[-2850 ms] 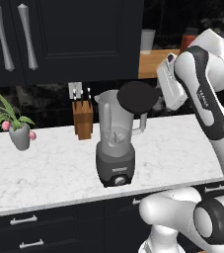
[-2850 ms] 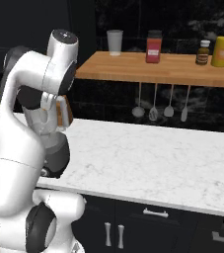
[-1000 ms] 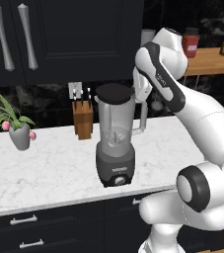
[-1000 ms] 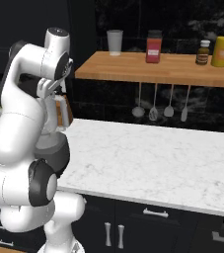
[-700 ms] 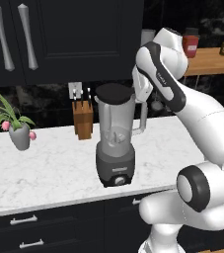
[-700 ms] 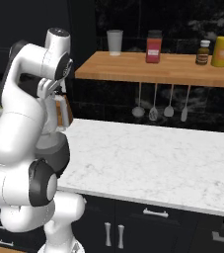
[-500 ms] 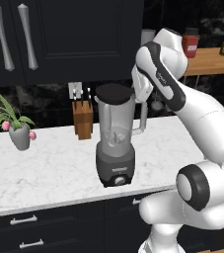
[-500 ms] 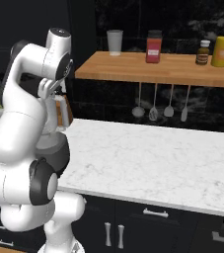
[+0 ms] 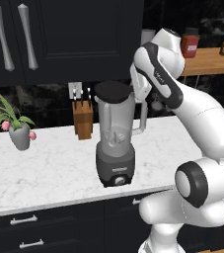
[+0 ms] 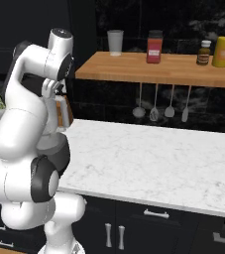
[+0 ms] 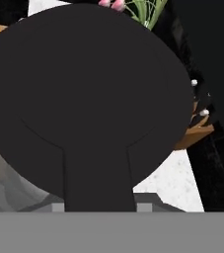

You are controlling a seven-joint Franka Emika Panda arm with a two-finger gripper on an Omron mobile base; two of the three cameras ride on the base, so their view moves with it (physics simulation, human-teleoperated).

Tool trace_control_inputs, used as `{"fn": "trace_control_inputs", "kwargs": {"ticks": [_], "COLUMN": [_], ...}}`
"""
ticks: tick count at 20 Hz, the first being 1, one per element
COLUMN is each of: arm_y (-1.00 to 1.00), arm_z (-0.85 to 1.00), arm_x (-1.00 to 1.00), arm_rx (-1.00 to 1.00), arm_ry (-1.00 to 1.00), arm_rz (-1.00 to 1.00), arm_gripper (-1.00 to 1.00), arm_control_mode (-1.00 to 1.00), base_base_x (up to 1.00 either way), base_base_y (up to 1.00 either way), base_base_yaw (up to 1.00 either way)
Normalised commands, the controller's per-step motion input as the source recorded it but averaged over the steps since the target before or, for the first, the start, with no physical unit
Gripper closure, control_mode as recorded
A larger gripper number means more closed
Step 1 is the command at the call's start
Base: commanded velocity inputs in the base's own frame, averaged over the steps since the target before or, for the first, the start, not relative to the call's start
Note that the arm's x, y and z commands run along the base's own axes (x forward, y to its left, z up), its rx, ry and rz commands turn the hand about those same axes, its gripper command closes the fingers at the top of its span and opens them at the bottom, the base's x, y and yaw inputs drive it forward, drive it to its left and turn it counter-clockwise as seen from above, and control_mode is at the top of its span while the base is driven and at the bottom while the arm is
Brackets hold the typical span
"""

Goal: Close the lid blender by securely placing the lid on top.

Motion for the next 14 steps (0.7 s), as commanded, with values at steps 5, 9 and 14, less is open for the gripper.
{"fn": "trace_control_inputs", "kwargs": {"ticks": [5, 9, 14], "arm_y": [-0.02, -0.07, -0.01], "arm_z": [-0.01, -0.1, -0.01], "arm_x": [0.0, -0.64, -0.67], "arm_rx": [0.0, 0.0, 0.0], "arm_ry": [-0.04, 0.0, 0.01], "arm_rz": [0.0, 0.09, 0.1], "arm_gripper": [1.0, 1.0, 1.0], "arm_control_mode": [-1.0, -1.0, -1.0], "base_base_x": [0.0, 0.0, 0.0], "base_base_y": [0.0, 0.0, 0.0], "base_base_yaw": [0.0, 0.0, 0.0]}}
